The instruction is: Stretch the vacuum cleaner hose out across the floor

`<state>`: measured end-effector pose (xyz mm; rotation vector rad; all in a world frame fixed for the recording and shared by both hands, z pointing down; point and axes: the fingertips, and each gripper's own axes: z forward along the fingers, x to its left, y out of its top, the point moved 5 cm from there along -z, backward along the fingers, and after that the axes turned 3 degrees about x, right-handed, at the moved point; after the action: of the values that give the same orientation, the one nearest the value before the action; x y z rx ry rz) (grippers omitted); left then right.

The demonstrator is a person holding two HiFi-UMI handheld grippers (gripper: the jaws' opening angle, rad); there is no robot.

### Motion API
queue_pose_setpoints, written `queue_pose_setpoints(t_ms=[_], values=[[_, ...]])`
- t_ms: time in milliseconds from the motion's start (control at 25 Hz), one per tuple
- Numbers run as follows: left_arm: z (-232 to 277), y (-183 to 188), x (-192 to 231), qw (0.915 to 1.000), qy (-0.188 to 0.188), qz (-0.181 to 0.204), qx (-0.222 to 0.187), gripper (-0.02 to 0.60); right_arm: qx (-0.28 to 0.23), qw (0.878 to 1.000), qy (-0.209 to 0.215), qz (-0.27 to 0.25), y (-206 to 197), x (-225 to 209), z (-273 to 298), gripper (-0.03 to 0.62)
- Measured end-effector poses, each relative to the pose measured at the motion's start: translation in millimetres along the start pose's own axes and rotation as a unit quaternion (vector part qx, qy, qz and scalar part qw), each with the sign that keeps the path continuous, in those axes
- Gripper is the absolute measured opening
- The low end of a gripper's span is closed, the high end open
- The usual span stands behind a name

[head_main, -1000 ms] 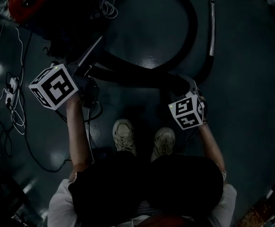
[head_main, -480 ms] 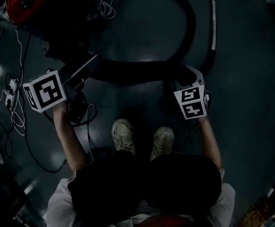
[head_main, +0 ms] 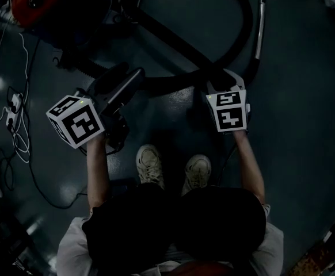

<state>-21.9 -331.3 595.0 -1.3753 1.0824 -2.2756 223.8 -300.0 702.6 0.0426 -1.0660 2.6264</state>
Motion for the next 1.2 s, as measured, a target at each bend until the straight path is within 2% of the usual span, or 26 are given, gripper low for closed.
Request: queue_pose_setpoints(t_ms=[120,200,280,360,440,560,720,800,880,1040,1120,1200], values=[[37,-14,-1,0.9970,-0.031,-0.064,-0.030,0.267,-0.015,0.999,0.016,0.026,25,12,14,0.181],[62,-25,-1,0.9952,-0.038,-0.086,-0.028,0.268,-0.032,0.999,0.020,0.021,46,18,11,0.181],[79,-29,-7,0.9968,-0.036,-0.066,-0.027,0.268,-0.051,0.998,0.032,0.011,60,26,1,0.181],[86,-24,-16,0.9972,-0.034,-0.041,-0.053,0.268,-0.056,0.997,0.045,-0.002,61,38,-7,0.181],[91,-20,-19,0.9973,-0.024,-0.023,-0.065,0.268,-0.055,0.997,0.035,-0.028,55,50,-9,0.181],[93,-25,-12,0.9990,0.013,0.004,-0.042,0.268,-0.055,0.997,0.026,-0.047,50,58,-7,0.181],[90,-33,-7,0.9972,0.056,0.032,-0.039,0.268,-0.050,0.996,0.029,-0.064,49,63,-3,0.181],[91,-37,-7,0.9964,0.069,0.032,-0.037,0.268,-0.054,0.996,0.028,-0.060,48,62,-3,0.181],[90,-43,-3,0.9966,0.074,0.015,-0.032,0.268,-0.060,0.996,0.025,-0.056,48,61,-4,0.181],[98,-54,3,0.9974,0.063,-0.025,-0.025,0.268,-0.073,0.993,0.006,-0.096,46,67,-10,0.181],[105,-54,3,0.9976,0.058,-0.025,-0.029,0.268,-0.083,0.991,-0.002,-0.106,44,69,-13,0.179],[106,-54,3,0.9983,0.046,-0.010,-0.033,0.268,-0.092,0.990,-0.001,-0.102,44,67,-17,0.179]])
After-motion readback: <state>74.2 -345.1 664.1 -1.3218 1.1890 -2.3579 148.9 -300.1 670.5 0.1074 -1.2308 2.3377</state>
